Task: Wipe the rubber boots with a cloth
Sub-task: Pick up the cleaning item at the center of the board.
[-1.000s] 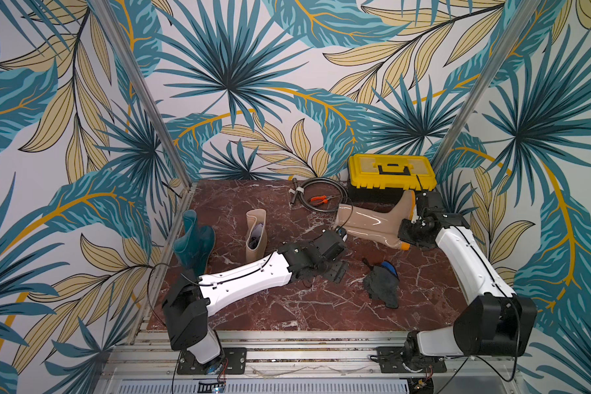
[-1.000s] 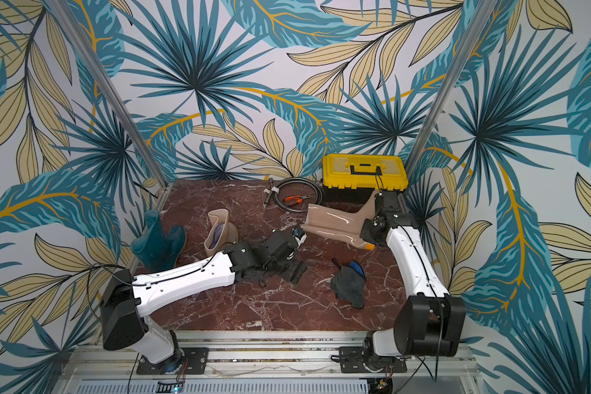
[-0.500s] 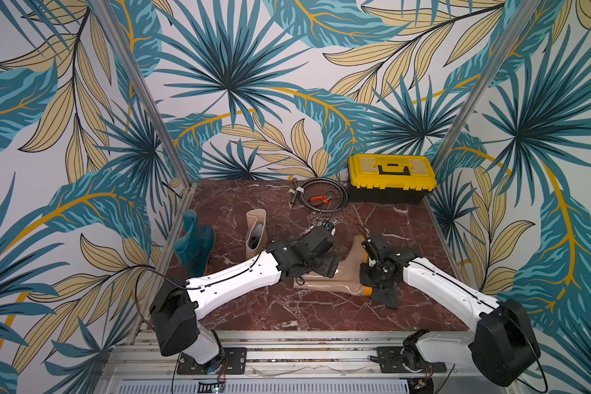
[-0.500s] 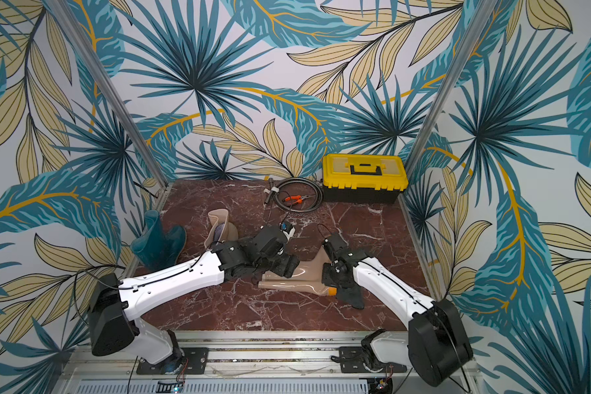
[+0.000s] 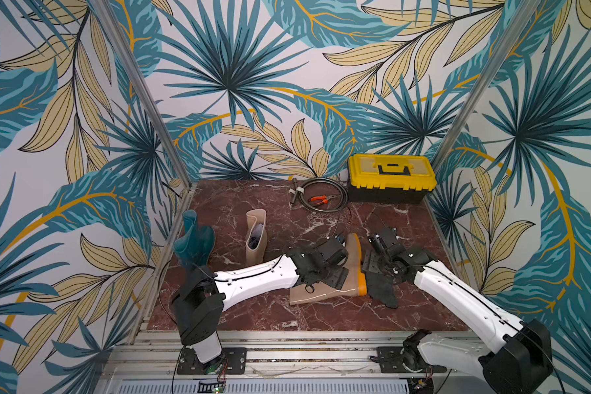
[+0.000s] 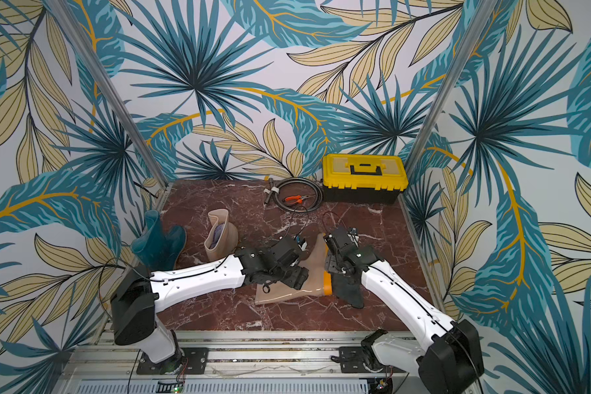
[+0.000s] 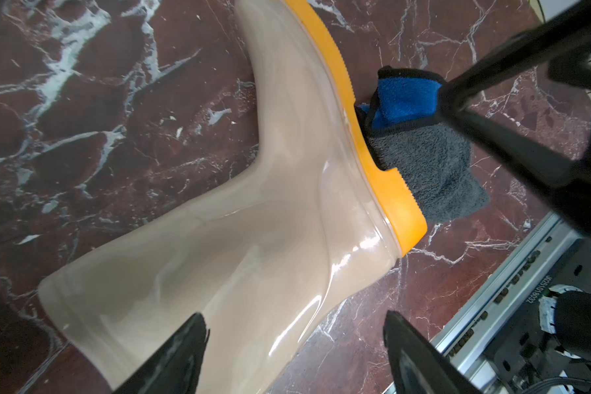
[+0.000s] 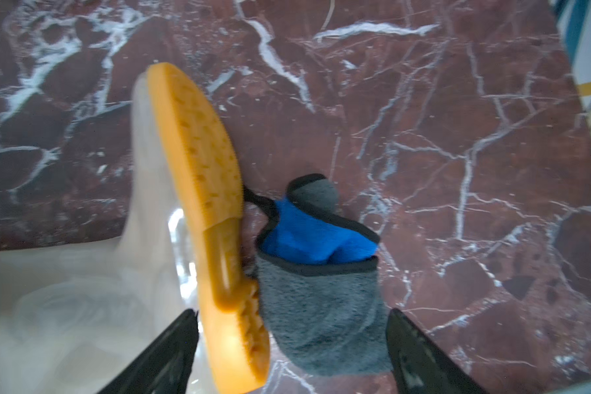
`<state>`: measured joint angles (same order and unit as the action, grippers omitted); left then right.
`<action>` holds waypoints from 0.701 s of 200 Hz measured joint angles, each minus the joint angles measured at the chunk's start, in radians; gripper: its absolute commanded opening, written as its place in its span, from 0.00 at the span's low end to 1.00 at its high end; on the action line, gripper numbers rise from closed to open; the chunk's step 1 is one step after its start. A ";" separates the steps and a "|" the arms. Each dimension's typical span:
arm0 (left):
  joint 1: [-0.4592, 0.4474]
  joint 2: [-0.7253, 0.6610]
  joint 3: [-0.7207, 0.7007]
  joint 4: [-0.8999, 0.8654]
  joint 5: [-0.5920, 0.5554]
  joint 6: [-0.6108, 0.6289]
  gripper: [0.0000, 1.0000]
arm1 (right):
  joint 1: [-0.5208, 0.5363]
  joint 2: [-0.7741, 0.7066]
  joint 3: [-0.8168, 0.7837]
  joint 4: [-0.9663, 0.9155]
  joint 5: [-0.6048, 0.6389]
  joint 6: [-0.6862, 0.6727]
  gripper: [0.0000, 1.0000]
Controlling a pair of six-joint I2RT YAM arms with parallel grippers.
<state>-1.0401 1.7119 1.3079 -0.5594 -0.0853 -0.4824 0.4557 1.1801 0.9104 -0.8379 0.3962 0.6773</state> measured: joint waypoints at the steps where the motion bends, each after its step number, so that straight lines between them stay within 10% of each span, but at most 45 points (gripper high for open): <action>1: 0.000 0.002 0.000 0.000 0.000 0.000 0.84 | -0.001 0.000 -0.002 0.000 0.000 0.001 0.88; 50: -0.019 0.035 0.000 0.011 0.019 -0.008 0.84 | -0.031 0.275 -0.060 0.038 -0.027 0.067 0.83; 97: -0.032 0.035 -0.001 0.024 0.053 -0.023 0.84 | -0.034 0.343 -0.057 0.126 -0.101 0.070 0.00; 140: -0.050 0.091 -0.001 0.081 0.097 -0.048 0.66 | -0.111 0.040 -0.038 0.016 -0.017 0.009 0.00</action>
<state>-1.0901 1.8030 1.3067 -0.4786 0.0116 -0.5301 0.3443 1.2198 0.8726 -0.8223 0.3794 0.6861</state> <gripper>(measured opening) 0.736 0.097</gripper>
